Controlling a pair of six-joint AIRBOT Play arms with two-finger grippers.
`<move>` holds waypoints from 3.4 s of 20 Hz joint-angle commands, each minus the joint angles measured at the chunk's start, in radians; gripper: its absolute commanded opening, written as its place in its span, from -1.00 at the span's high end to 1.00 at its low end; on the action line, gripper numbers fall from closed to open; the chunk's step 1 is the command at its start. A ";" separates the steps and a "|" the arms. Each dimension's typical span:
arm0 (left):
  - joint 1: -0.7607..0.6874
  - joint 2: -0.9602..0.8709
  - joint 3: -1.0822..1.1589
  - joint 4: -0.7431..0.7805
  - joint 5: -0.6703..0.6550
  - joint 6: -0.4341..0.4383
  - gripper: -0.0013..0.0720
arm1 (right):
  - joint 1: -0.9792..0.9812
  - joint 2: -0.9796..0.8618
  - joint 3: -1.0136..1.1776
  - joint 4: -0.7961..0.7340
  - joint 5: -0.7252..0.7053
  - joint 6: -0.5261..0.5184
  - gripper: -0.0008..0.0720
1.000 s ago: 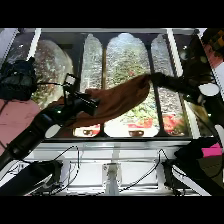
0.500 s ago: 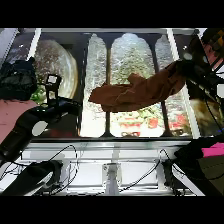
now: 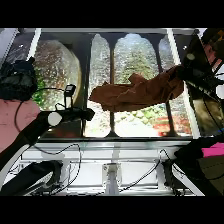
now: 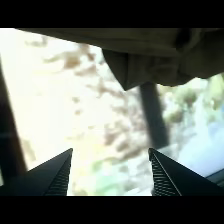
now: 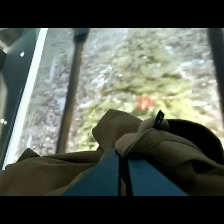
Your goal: Fold the clothes and pants, and hang the long-sleeved shirts on hangers.
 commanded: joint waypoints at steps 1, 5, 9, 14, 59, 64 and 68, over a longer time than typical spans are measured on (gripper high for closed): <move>0.001 -0.150 0.066 -0.262 0.029 0.221 -0.57 | 0.000 0.000 0.001 -0.029 0.016 0.002 0.93; 0.002 -0.298 0.230 -0.226 -0.050 0.221 -0.57 | 0.000 0.000 0.001 -0.047 0.017 0.001 0.93; 0.003 -0.401 0.312 -0.225 -0.145 0.220 -0.56 | 0.000 0.000 0.001 -0.050 0.016 0.002 0.93; 0.006 -0.424 0.314 -0.220 -0.146 0.185 -0.56 | 0.000 0.000 0.001 -0.051 0.015 0.001 0.93; 0.312 -0.225 0.554 -0.150 -0.216 0.158 0.92 | -0.001 0.004 0.005 -0.135 0.018 0.002 0.93; 0.575 -0.051 0.555 -0.149 -0.217 0.180 0.92 | -0.001 0.004 0.004 -0.158 0.041 0.015 0.94; 0.712 -0.009 0.555 -0.150 -0.222 0.179 0.92 | -0.001 0.004 0.005 -0.251 0.079 0.138 0.94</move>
